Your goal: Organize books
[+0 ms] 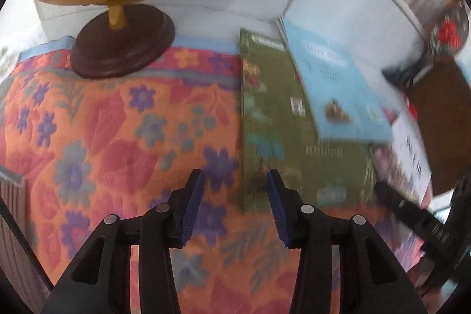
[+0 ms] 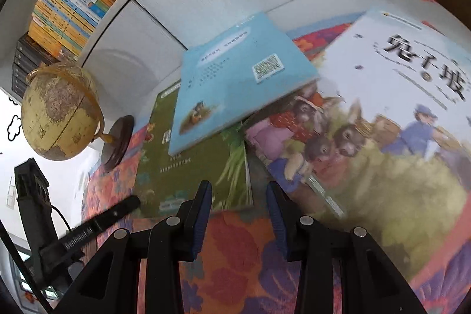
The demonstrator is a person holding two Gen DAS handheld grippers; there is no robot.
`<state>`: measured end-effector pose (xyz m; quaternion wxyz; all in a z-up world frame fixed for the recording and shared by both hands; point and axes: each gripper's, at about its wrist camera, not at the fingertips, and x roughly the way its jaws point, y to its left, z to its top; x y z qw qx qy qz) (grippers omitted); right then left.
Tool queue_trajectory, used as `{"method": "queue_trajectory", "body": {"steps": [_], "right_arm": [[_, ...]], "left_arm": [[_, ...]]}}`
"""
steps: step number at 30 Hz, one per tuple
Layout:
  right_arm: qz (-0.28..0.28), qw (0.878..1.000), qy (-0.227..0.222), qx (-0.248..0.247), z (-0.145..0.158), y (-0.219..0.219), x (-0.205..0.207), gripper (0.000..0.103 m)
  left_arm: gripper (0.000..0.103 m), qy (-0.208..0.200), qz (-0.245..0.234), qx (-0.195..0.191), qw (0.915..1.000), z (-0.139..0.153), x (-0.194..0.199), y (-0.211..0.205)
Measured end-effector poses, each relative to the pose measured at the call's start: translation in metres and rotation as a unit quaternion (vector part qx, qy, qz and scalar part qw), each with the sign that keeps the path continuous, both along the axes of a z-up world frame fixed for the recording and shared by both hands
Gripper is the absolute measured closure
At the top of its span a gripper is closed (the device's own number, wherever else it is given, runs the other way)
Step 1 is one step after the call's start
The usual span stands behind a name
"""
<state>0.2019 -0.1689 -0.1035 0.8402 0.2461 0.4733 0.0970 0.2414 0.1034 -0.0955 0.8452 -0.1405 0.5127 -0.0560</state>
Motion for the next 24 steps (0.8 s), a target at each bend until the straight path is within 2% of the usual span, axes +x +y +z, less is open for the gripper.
{"method": "queue_trajectory", "body": {"steps": [4,7,8,11,14,18,21,24], "right_arm": [[0.027,0.999,-0.02,0.002,-0.004,0.008,0.016,0.065],[0.054,0.998,-0.025,-0.016,-0.003,0.019,0.023,0.061],[0.064,0.997,-0.025,-0.025,-0.002,0.022,0.023,0.061],[0.092,0.994,-0.022,-0.049,0.002,0.027,0.018,0.061],[0.097,0.995,-0.01,-0.027,0.002,0.019,0.008,0.061],[0.114,0.993,0.007,-0.027,0.002,0.019,-0.019,0.061],[0.138,0.99,0.022,-0.037,0.001,0.023,-0.059,0.061],[0.164,0.985,0.047,-0.027,0.0,0.017,-0.111,0.061]], "left_arm": [[0.061,-0.002,0.007,-0.02,0.9998,-0.002,0.015,-0.001],[0.061,0.0,-0.029,-0.048,0.9985,-0.002,0.018,-0.012],[0.059,-0.001,-0.034,-0.044,0.9984,-0.001,0.015,-0.017],[0.06,-0.008,-0.055,0.01,0.9984,0.001,0.006,-0.031],[0.06,0.0,-0.065,0.007,0.9978,0.002,-0.005,-0.03],[0.06,0.016,-0.076,-0.009,0.9969,0.004,-0.038,-0.025],[0.06,0.034,-0.084,-0.01,0.9959,0.004,-0.075,-0.025],[0.06,0.063,-0.099,-0.039,0.9924,0.0,-0.123,-0.021]]}}
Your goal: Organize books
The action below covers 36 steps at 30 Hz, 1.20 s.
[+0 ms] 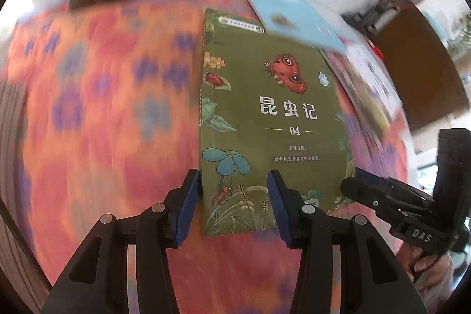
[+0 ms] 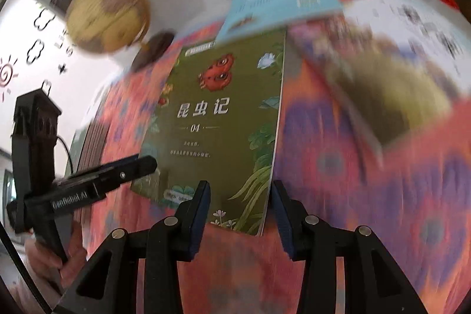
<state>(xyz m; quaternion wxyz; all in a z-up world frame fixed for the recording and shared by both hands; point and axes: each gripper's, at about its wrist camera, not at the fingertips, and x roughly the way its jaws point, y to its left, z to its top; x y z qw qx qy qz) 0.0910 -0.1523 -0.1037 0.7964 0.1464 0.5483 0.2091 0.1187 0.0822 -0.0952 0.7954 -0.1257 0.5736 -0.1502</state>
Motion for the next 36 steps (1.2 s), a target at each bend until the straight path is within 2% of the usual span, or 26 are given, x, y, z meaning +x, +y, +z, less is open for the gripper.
{"method": "queue_trajectory", "body": {"steps": [3,7,9,12,14,18,19,23,26,29,36], "right_arm": [[0.013,0.999,0.02,0.022,-0.003,-0.012,-0.028,0.061],[-0.029,0.999,-0.002,0.015,-0.006,-0.026,-0.026,0.064],[-0.045,0.999,-0.005,0.027,-0.009,-0.026,-0.016,0.064],[-0.055,0.998,-0.004,0.044,-0.01,-0.025,0.0,0.063],[-0.051,0.996,-0.002,0.073,-0.014,-0.03,0.008,0.063],[-0.047,0.987,0.019,0.154,-0.027,-0.048,0.017,0.065],[-0.043,0.986,0.02,0.159,-0.028,-0.049,0.018,0.066],[-0.022,0.988,0.014,0.152,-0.026,-0.046,0.019,0.066],[-0.015,0.99,0.011,0.137,-0.023,-0.041,0.019,0.066],[-0.008,0.991,0.013,0.135,-0.023,-0.038,0.022,0.066],[-0.007,0.985,0.023,0.173,-0.029,-0.046,0.025,0.067]], "left_arm": [[0.06,0.014,-0.029,-0.017,0.9993,-0.004,-0.023,0.007],[0.059,0.019,-0.022,-0.03,0.9991,-0.007,-0.008,0.017],[0.059,0.021,-0.033,-0.022,0.999,-0.008,0.002,0.013],[0.059,0.015,-0.054,0.011,0.9984,-0.008,0.019,0.0],[0.059,0.012,-0.056,0.013,0.9983,-0.008,0.024,-0.004],[0.059,0.027,-0.048,-0.024,0.9982,-0.009,0.03,0.009],[0.059,0.031,-0.047,-0.032,0.9979,-0.01,0.031,0.011],[0.059,0.036,-0.063,-0.044,0.9964,-0.01,0.033,0.011],[0.058,0.046,-0.071,-0.091,0.9922,-0.014,0.037,0.014],[0.058,0.054,-0.066,-0.119,0.9892,-0.016,0.041,0.019],[0.058,0.06,-0.067,-0.143,0.9856,-0.019,0.04,0.023]]}}
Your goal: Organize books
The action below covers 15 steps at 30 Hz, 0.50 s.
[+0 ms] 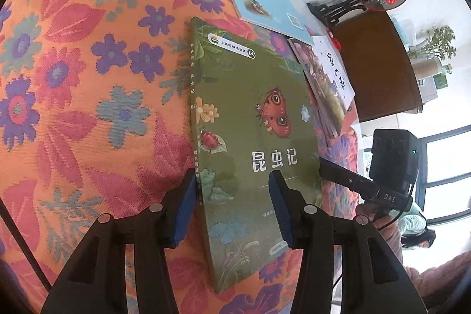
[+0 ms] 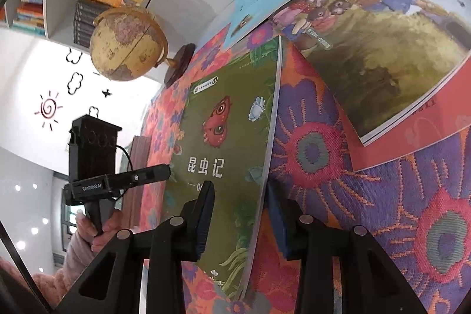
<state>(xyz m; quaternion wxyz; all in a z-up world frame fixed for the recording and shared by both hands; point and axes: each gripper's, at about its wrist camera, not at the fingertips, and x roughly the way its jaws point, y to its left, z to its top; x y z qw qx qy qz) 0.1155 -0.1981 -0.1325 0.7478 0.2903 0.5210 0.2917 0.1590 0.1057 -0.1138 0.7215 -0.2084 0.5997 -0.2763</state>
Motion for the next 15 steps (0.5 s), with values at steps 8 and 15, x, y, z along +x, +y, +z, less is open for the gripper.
{"method": "queue_trajectory", "body": {"steps": [8,15], "right_arm": [[-0.032,0.999,0.001,-0.033,0.004,0.006,0.002,0.086],[-0.031,0.999,0.015,0.005,0.0,0.007,0.001,0.092]], "left_arm": [[0.066,-0.015,0.001,0.109,0.9939,0.014,-0.005,-0.025],[0.069,0.014,0.038,0.033,0.9986,0.006,-0.003,-0.005]]}}
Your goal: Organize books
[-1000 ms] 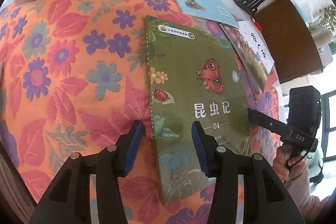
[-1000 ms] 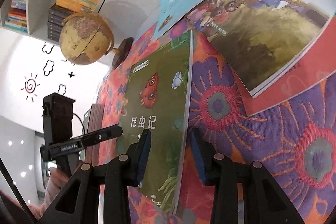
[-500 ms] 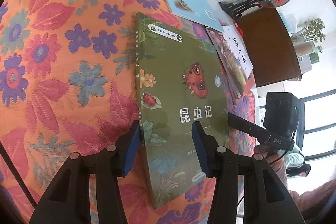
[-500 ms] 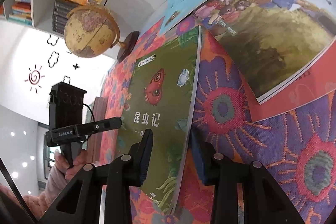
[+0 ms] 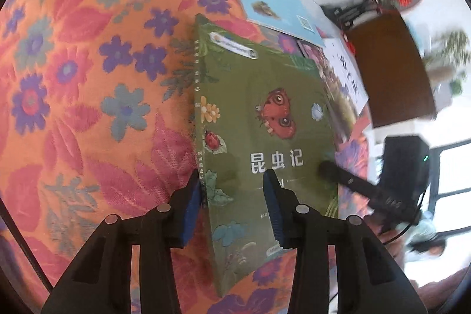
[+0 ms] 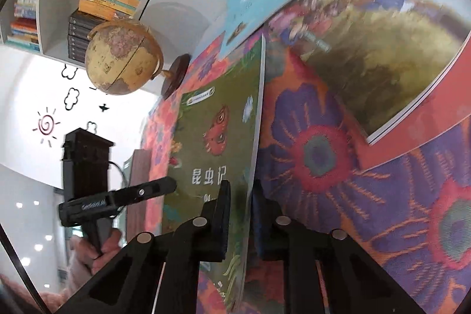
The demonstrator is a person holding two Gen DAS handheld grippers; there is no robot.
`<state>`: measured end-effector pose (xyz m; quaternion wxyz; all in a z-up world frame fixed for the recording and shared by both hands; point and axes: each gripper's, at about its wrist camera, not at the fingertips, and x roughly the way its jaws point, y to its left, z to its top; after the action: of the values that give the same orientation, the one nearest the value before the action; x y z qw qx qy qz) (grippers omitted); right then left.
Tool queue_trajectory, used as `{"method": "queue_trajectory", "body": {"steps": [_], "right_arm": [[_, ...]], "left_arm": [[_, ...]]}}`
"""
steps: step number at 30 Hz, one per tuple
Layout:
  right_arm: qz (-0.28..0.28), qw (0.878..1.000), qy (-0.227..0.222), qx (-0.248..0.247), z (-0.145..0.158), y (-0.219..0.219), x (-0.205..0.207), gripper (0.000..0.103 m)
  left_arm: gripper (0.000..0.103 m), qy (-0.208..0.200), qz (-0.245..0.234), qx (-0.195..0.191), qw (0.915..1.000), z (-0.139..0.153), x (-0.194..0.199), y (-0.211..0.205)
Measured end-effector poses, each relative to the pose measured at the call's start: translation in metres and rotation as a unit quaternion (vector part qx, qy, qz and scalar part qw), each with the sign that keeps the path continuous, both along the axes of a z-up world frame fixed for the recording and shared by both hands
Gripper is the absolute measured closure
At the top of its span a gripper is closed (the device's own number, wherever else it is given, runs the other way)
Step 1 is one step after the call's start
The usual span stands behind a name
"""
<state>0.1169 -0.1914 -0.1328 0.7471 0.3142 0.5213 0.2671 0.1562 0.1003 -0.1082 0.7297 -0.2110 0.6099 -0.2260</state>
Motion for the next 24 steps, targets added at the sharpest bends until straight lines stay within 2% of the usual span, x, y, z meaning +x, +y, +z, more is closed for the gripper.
{"method": "queue_trajectory", "body": {"steps": [2,6,8,9,11,14,17,20,22,24], "right_arm": [[0.003,1.0,-0.005,-0.017,0.0,0.002,0.0,0.092],[-0.007,1.0,0.008,-0.006,-0.003,-0.001,0.002,0.092],[-0.008,1.0,0.015,0.003,-0.006,-0.003,0.002,0.093],[-0.006,1.0,0.015,0.004,-0.008,-0.004,0.002,0.093],[-0.004,1.0,0.017,-0.002,-0.006,-0.003,0.003,0.093],[-0.001,1.0,0.017,-0.02,-0.002,0.002,0.003,0.093],[0.003,0.998,0.006,-0.058,0.008,0.012,0.003,0.093],[0.016,0.994,-0.03,-0.104,0.022,0.025,-0.002,0.093],[0.023,0.995,-0.04,-0.089,0.026,0.026,-0.003,0.093],[0.026,0.995,-0.043,-0.088,0.027,0.028,-0.005,0.093]], "left_arm": [[0.073,0.003,0.008,-0.004,1.0,-0.002,0.0,0.005],[0.073,-0.002,0.015,-0.016,0.9998,-0.001,0.0,0.002],[0.073,0.032,0.034,-0.115,0.9923,-0.013,0.005,0.005],[0.076,0.052,0.048,-0.147,0.9867,-0.022,0.008,0.005],[0.088,0.052,0.047,-0.118,0.9905,-0.026,0.007,0.002],[0.088,0.038,0.031,-0.078,0.9958,-0.015,0.004,-0.002],[0.086,0.011,-0.006,0.013,0.9998,0.003,0.0,-0.021],[0.086,-0.001,-0.017,0.071,0.9973,0.011,-0.002,-0.034],[0.086,-0.027,-0.024,0.113,0.9929,0.021,-0.007,-0.043],[0.086,-0.05,-0.037,0.139,0.9883,0.03,-0.014,-0.05]]}}
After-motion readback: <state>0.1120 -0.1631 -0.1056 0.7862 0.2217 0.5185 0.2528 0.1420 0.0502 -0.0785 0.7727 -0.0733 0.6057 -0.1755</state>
